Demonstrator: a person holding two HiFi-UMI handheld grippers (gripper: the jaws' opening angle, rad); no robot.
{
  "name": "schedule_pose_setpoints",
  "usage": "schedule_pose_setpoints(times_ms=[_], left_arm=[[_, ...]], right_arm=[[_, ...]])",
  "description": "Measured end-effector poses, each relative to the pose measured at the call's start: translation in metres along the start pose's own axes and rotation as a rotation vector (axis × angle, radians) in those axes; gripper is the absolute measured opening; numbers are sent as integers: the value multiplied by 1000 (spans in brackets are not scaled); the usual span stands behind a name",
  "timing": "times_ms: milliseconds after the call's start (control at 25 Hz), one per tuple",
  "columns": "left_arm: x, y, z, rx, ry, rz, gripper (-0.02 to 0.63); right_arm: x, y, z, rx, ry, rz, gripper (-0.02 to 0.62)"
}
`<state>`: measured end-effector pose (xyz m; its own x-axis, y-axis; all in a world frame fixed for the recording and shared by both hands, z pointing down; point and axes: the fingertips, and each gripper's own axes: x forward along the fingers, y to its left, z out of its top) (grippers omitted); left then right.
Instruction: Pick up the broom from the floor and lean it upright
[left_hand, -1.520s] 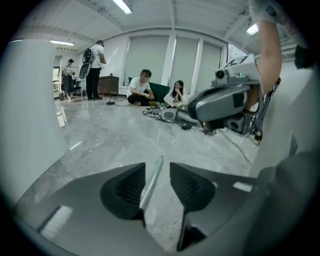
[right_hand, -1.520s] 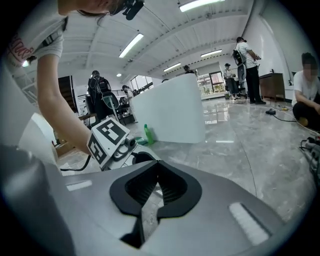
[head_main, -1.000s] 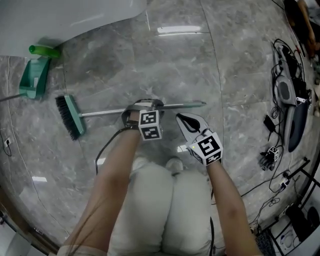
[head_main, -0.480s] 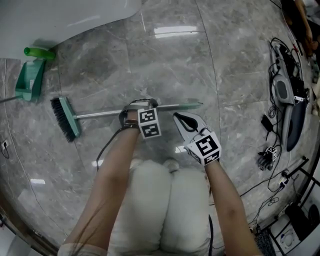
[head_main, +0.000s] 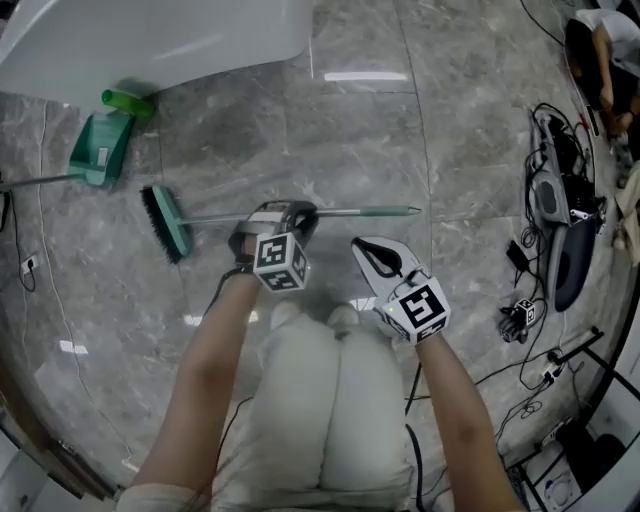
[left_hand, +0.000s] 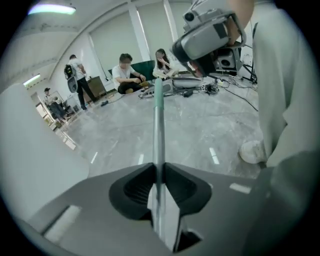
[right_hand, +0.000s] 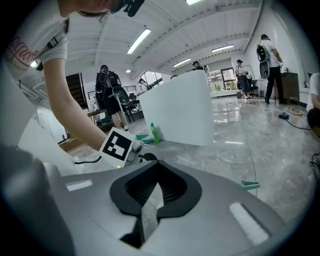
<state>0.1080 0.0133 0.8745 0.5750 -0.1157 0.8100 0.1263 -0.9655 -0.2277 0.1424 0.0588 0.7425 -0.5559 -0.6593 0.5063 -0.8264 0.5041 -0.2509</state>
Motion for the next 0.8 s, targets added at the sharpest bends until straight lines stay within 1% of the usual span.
schedule_pose_setpoints(times_ms=[240, 440, 600, 800], left_arm=[[-79, 31, 7, -54, -110, 125, 72], [-146, 63, 8, -155, -183, 235, 72], [-189, 90, 0, -257, -194, 338, 71], [-231, 122, -11, -376, -212, 464, 71]], right_arm=[[-4, 34, 65, -69, -34, 64, 2], [-1, 58, 113, -77, -61, 75, 2], [3, 74, 149, -58, -74, 79, 2], [13, 90, 190, -49, -101, 77, 2]])
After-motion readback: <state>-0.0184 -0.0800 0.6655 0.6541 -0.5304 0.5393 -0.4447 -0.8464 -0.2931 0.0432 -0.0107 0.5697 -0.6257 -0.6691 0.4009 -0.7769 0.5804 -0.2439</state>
